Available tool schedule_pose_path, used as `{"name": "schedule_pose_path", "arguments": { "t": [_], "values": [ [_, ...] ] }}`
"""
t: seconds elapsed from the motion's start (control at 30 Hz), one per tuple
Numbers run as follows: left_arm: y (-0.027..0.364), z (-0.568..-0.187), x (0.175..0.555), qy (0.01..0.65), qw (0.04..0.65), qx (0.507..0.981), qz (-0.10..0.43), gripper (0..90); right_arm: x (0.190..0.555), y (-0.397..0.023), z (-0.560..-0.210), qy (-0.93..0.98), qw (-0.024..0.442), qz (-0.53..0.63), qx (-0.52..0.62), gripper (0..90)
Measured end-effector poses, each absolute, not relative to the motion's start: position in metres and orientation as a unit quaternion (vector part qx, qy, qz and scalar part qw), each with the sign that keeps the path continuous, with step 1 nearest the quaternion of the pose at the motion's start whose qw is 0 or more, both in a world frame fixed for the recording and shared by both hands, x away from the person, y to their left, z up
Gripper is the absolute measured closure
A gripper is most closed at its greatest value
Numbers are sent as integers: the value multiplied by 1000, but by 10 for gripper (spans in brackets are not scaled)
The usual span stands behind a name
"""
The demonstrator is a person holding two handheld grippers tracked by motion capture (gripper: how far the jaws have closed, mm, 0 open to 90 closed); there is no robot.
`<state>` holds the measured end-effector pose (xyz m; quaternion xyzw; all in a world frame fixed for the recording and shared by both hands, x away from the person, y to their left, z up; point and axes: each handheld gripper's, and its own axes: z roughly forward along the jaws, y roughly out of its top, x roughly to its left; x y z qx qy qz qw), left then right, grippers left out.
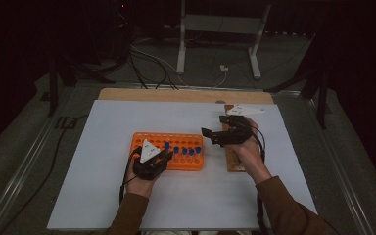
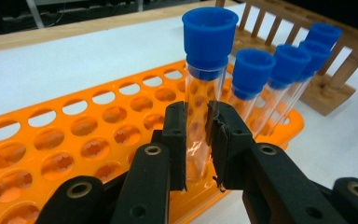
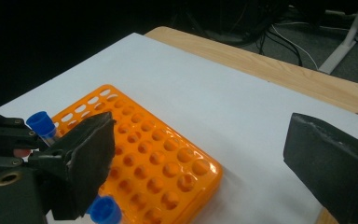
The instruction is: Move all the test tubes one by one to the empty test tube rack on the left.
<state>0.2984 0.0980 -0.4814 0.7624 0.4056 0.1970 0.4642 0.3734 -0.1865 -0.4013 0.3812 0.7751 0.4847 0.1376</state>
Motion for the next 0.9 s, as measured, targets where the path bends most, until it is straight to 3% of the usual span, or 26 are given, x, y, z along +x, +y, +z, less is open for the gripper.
{"name": "schedule_pose_path", "arguments": {
  "t": [0.9],
  "values": [
    [90, -492, 301, 397, 419, 791, 201, 786, 369, -204, -416, 776, 146, 473, 390, 96]
  ]
}}
